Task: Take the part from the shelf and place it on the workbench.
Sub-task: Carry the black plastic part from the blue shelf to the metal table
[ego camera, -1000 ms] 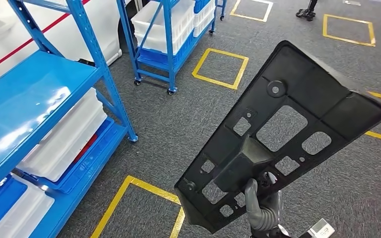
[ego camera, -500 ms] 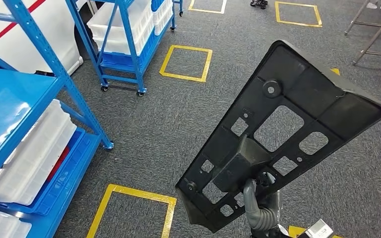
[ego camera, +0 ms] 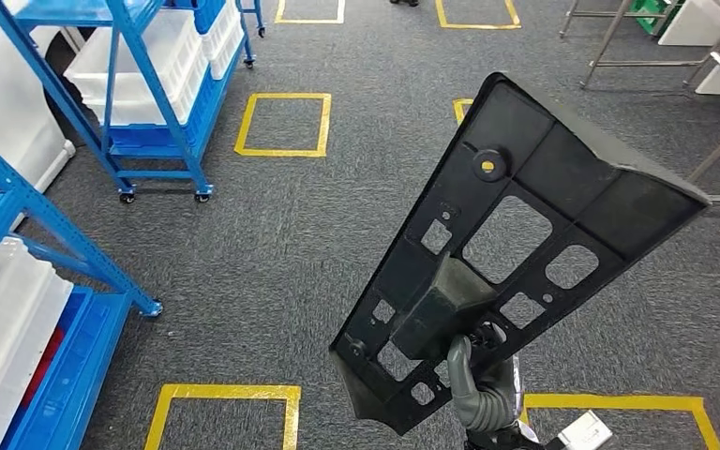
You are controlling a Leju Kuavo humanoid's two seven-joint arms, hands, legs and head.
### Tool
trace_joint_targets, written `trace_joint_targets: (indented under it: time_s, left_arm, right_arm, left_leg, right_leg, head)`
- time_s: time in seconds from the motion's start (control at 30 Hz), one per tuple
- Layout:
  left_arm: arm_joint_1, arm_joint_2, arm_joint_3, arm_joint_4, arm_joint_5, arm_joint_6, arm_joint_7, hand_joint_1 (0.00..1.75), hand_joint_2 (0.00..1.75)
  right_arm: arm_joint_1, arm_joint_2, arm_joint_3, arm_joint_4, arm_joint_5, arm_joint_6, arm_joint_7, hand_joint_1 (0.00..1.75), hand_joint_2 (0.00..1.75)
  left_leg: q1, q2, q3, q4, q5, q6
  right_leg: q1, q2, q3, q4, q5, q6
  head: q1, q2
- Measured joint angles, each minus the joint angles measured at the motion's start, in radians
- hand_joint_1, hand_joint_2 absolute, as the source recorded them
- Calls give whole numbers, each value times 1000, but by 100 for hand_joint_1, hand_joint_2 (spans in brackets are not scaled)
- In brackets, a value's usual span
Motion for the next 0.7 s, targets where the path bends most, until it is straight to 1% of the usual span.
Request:
trace_joint_targets:
  time_s: [0.03, 0.07, 0.1, 0.13, 0.17, 0.2, 0.23, 0.27, 0.3, 0.33, 0.37, 0.4, 0.43, 0.47, 0.5, 0.53, 0.57, 0.6, 0.63, 0.67, 0.7]
  left_arm:
    - [1, 0, 0, 0, 0, -3, -5, 0, 0]
    - [0, 0, 1, 0, 0, -8, -10, 0, 0]
    - [-2, 0, 1, 0, 0, -12, -16, 0, 0]
    - [-3, 0, 2, 0, 0, -16, -20, 0, 0]
    - [-2, 0, 3, 0, 0, -18, -22, 0, 0]
    - [0, 0, 4, 0, 0, -18, -24, 0, 0]
    - [2, 1, 5, 0, 1, -19, -25, 0, 0]
    - [4, 1, 6, 0, 1, -21, -25, 0, 0]
    - [5, 1, 6, 0, 1, -24, -27, 0, 0]
    - [5, 1, 7, 0, 1, -29, -30, 0, 0]
    - [5, 1, 8, 0, 1, -36, -35, 0, 0]
    - [5, 1, 10, 0, 1, -45, -42, 0, 0]
    - [5, 2, 12, 0, 2, -56, -51, 0, 0]
    - [4, 4, 14, 0, 2, -68, -61, 0, 0]
    - [5, 8, 15, -1, 3, -81, -71, 0, 0]
    - [4, 12, 16, -1, 3, -95, -80, 0, 0]
    - [4, 17, 18, -1, 3, -110, -90, 0, 0]
    - [2, 21, 19, -1, 3, -122, -97, 0, 0]
    - [1, 25, 20, -1, 3, -133, -103, 0, 0]
    - [0, 29, 22, -2, 2, -141, -107, 0, 0]
    - [1, 32, 22, -2, 2, -148, -111, 0, 0]
  right_arm:
    - [1, 0, 2, 0, 2, -9, -3, 175, 175]
    - [2, -1, 3, 0, 5, -18, -7, 175, 175]
    - [4, -2, 3, -1, 7, -26, -10, 175, 175]
    - [7, -3, 3, -2, 10, -33, -11, 175, 175]
    - [8, -4, 2, -4, 11, -36, -12, 175, 175]
    - [8, -5, 2, -5, 13, -38, -12, 175, 175]
    - [8, -6, 2, -6, 13, -39, -13, 175, 175]
    - [7, -7, 2, -6, 14, -41, -13, 175, 175]
    - [8, -9, 2, -6, 14, -44, -13, 175, 175]
    - [9, -11, 2, -6, 14, -50, -13, 175, 175]
    - [10, -16, 0, -7, 14, -56, -13, 175, 175]
    - [11, -22, -3, -7, 13, -65, -12, 175, 175]
    - [12, -29, -8, -8, 11, -74, -12, 175, 175]
    - [13, -38, -14, -8, 9, -85, -12, 175, 175]
    - [14, -46, -21, -9, 6, -96, -12, 175, 175]
    - [15, -53, -29, -11, 4, -108, -13, 175, 175]
    - [17, -60, -37, -14, 2, -119, -13, 175, 175]
    - [21, -66, -45, -18, 2, -128, -13, 175, 175]
    - [25, -71, -53, -22, 2, -134, -13, 175, 175]
    - [29, -75, -59, -28, 2, -139, -13, 175, 175]
    - [32, -78, -63, -33, 5, -145, -13, 175, 175]
  left_leg:
    - [-1, -13, 10, -26, 5, 2]
    - [-3, -13, 13, -32, 3, 4]
    - [-3, -2, 15, -36, 6, 8]
    - [-3, 11, 19, -42, 10, 13]
    - [-1, 25, 23, -49, 15, 19]
    - [0, 41, 25, -55, 18, 25]
    - [-1, 57, 26, -58, 20, 28]
    - [-3, 72, 26, -59, 19, 31]
    - [-4, 87, 25, -58, 18, 31]
    - [-4, 102, 26, -58, 16, 30]
    - [-3, 117, 27, -58, 14, 28]
    - [-3, 131, 29, -58, 11, 26]
    - [-3, 144, 34, -57, 7, 21]
    - [-5, 154, 38, -56, 3, 16]
    - [-8, 164, 42, -54, -3, 10]
    - [-10, 173, 46, -53, -8, 3]
    - [-12, 183, 51, -54, -13, -4]
    - [-11, 196, 56, -55, -17, -10]
    - [-8, 198, 61, -53, -22, -17]
    - [-4, 182, 61, -42, -33, -22]
    - [-1, 154, 49, -10, -55, -26]
  right_leg:
    - [-2, 11, -3, 1, 1, 5]
    - [-3, 22, -6, 1, 3, 12]
    - [-5, 32, -8, -1, 6, 19]
    - [-5, 24, -11, 2, 4, 24]
    - [-4, 1, -19, 17, -6, 28]
    - [-2, -30, -37, 51, -27, 31]
    - [-3, -65, -63, 104, -56, 34]
    - [-5, -84, -97, 168, -88, 37]
    - [-9, -92, -128, 229, -111, 41]
    - [-14, -97, -147, 265, -118, 45]
    - [-18, -101, -147, 265, -106, 49]
    - [-22, -109, -125, 225, -79, 52]
    - [-25, -129, -87, 157, -45, 54]
    - [-24, -158, -49, 90, -23, 53]
    - [-22, -180, -21, 40, -10, 49]
    - [-18, -195, -7, 13, -8, 43]
    - [-14, -194, -6, 8, -13, 36]
    - [-14, -179, -6, 7, -13, 28]
    - [-14, -165, -6, 6, -12, 22]
    - [-15, -151, -6, 4, -11, 14]
    - [-16, -137, -5, 3, -9, 7]
  head:
    - [0, 0]
    - [0, 0]
    - [0, 0]
    - [0, 0]
    - [0, 0]
    - [1, 0]
    - [1, 0]
    - [1, 0]
    - [1, 0]
    - [1, 0]
    - [1, 0]
    - [1, 0]
    - [1, 0]
    - [1, 0]
    - [1, 0]
    - [1, 0]
    - [1, 0]
    - [1, 0]
    - [1, 0]
    - [1, 0]
    - [1, 0]
